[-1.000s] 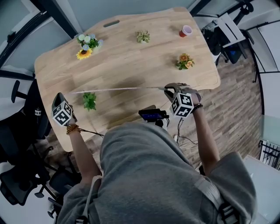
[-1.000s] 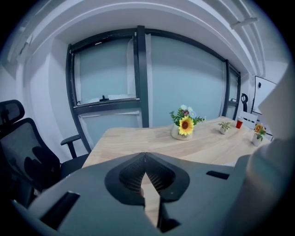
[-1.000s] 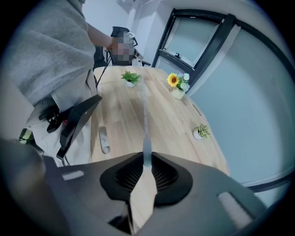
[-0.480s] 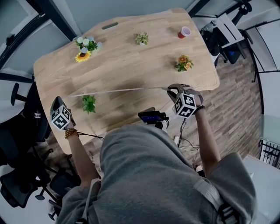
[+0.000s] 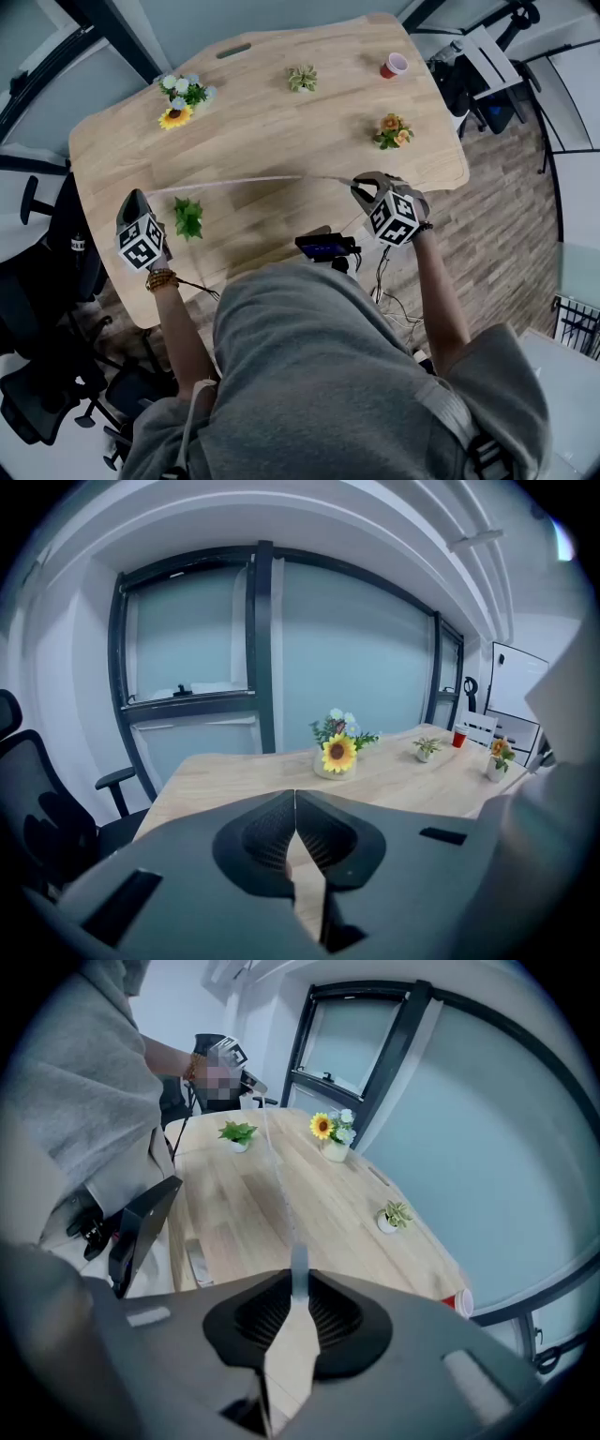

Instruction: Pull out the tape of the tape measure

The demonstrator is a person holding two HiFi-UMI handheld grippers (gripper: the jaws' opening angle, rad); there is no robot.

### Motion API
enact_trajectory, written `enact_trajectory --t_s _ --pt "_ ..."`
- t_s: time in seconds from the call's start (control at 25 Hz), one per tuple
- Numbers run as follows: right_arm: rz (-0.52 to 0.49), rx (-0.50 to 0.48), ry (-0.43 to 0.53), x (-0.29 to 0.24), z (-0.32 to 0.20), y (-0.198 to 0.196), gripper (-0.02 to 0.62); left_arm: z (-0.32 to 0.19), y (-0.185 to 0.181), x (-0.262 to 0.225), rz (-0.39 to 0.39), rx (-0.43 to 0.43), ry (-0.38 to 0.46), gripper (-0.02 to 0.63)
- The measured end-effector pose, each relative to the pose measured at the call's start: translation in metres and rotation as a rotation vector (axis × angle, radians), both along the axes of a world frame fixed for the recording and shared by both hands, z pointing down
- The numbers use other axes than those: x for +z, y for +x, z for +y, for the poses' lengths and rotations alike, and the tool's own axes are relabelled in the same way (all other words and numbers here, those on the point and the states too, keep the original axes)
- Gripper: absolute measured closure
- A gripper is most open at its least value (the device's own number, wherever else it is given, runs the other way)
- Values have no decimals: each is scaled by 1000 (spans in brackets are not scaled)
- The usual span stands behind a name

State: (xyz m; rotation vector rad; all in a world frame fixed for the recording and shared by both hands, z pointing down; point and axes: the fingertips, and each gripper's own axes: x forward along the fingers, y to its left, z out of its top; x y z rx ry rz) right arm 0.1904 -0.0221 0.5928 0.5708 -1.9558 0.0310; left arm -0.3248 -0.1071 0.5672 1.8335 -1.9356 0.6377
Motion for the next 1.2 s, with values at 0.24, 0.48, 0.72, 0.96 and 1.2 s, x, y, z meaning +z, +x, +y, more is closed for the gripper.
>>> enact_trajectory --t_s 0.24,0.48,0.72,0.96,1.2 --pt "-29 114 6 -4 -13 10 529 -17 43 -18 73 75 48 595" --pt "-47 237 16 -3 -34 16 529 -40 108 -27 121 204 78 595" --pt "-82 353 27 -3 -56 25 529 -55 164 -29 142 316 99 595" --pt "-67 422 -1 22 -69 38 529 -65 198 -12 112 382 80 595" --pt "-65 452 -81 66 -67 43 528 -65 216 24 49 414 30 595"
